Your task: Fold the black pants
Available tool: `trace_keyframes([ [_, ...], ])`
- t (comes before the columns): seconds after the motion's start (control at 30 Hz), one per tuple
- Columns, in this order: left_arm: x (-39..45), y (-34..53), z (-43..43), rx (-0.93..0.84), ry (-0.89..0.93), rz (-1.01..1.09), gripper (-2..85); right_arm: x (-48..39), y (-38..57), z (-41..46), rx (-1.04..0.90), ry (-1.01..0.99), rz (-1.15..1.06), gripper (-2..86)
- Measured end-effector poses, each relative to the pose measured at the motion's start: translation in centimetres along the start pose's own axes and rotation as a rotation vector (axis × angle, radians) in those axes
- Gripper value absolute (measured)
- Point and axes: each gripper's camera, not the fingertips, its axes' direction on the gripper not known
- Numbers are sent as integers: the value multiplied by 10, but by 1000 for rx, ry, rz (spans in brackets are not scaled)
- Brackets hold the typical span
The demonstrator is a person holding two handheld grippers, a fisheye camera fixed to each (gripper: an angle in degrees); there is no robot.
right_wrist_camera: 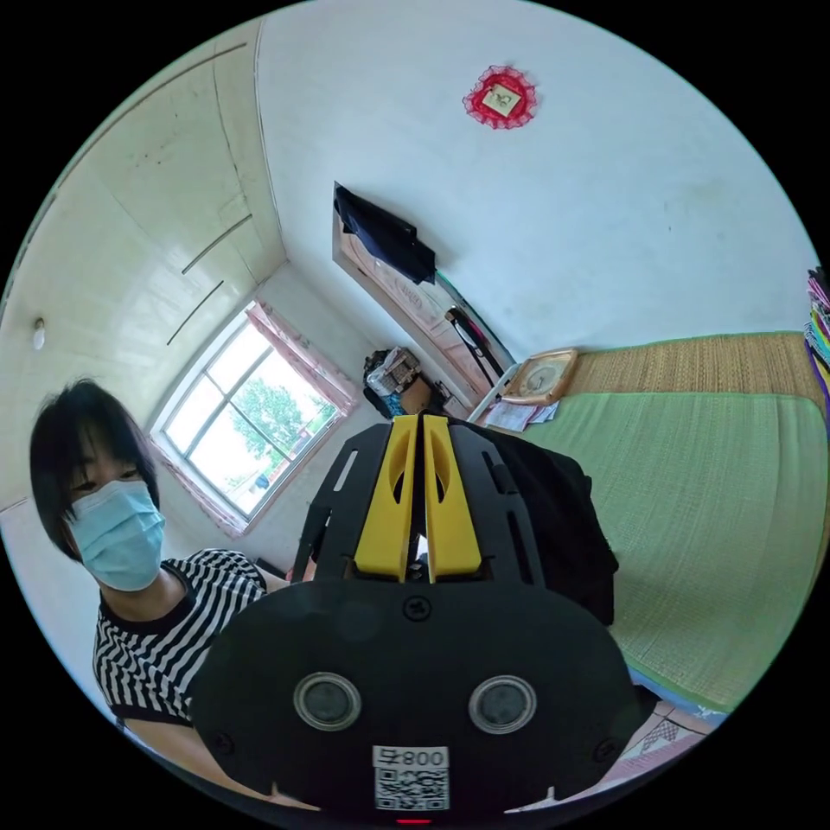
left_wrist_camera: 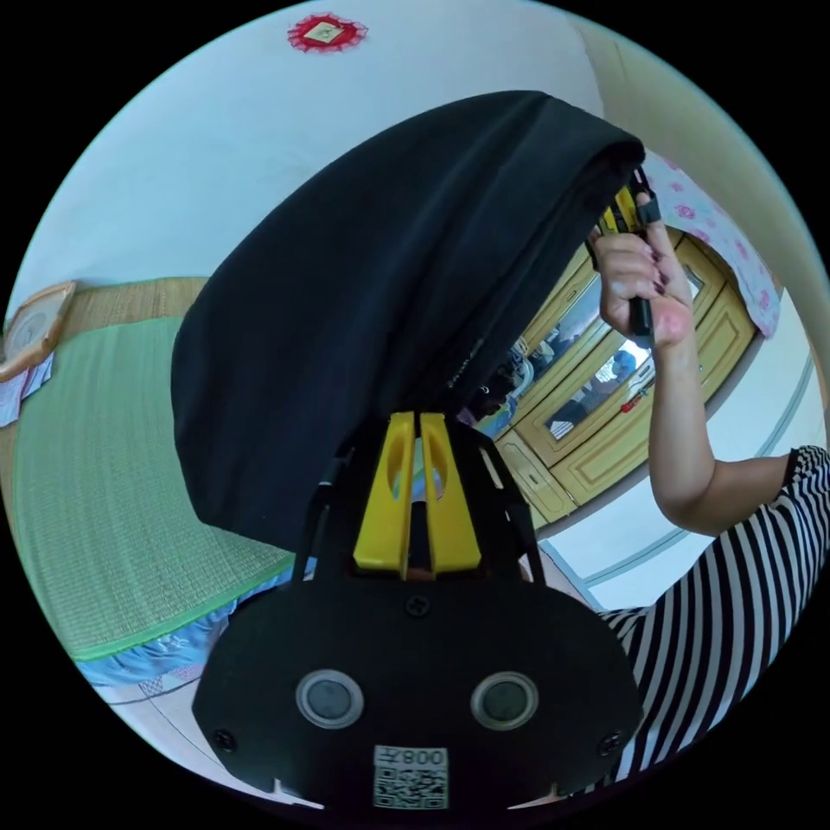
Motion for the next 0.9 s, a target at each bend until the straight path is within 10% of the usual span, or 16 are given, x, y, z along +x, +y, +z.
trace_keyframes([
  [0.5, -22, -66, -141, 351, -252, 200, 5, -7, -77, 27, 339, -101, -79, 7],
  [0.9, -146, 42, 14, -331, -94, -227, 5, 196, 171, 88, 57, 392, 734, 11],
])
